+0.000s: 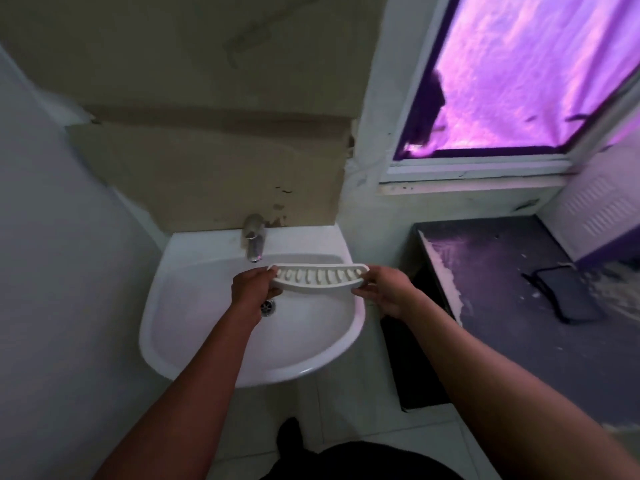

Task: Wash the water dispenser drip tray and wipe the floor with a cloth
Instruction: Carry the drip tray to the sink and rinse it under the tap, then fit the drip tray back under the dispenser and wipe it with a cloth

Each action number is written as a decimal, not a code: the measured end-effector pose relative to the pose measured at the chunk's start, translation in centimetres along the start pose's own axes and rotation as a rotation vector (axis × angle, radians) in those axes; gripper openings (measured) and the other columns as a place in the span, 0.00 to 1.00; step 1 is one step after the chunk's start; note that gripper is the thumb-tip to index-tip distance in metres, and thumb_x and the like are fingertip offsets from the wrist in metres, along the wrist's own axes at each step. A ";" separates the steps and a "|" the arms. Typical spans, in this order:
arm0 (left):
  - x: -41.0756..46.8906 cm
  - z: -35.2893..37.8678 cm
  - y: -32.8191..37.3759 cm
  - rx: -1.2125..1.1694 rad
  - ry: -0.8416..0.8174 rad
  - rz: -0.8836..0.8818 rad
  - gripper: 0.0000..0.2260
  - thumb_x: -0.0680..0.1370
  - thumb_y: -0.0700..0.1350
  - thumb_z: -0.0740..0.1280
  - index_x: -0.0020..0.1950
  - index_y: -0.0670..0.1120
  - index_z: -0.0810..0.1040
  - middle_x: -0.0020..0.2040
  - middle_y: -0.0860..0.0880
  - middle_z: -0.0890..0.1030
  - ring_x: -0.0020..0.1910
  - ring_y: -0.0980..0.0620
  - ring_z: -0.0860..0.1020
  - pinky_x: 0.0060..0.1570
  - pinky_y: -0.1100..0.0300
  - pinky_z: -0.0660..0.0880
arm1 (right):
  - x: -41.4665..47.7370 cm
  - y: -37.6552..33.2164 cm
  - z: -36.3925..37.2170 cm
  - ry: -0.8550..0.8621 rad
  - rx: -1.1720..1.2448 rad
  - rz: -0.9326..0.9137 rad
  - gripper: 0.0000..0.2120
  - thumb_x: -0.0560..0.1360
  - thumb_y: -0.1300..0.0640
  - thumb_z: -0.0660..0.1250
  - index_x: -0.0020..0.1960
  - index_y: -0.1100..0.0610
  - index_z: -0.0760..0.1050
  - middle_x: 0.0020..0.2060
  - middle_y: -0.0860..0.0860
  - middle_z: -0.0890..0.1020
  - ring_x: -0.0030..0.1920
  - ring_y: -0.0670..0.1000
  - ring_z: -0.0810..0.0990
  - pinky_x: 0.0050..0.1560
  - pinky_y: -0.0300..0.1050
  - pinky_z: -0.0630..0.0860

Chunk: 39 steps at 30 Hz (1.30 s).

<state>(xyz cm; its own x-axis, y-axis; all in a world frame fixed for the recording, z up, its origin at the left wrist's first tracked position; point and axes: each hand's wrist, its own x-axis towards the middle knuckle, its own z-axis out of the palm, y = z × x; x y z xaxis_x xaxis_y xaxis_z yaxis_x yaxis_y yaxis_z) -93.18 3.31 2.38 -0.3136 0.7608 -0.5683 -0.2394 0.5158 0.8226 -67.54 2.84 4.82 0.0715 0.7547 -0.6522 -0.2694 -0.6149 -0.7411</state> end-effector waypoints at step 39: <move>-22.6 59.8 -22.0 0.246 -0.533 -0.188 0.02 0.74 0.35 0.70 0.45 0.36 0.79 0.35 0.43 0.78 0.29 0.53 0.73 0.25 0.67 0.74 | -6.3 -4.9 -65.7 0.663 0.242 -0.117 0.06 0.76 0.68 0.66 0.51 0.61 0.76 0.46 0.61 0.81 0.42 0.54 0.81 0.33 0.45 0.83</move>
<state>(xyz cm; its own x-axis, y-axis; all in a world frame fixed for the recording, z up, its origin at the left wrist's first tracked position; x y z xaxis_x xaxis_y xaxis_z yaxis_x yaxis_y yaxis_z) -25.92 -1.68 -1.61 0.2313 0.7077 -0.6676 -0.0067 0.6874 0.7263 -3.61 -13.88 2.07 0.6608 0.4677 -0.5870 -0.4244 -0.4123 -0.8062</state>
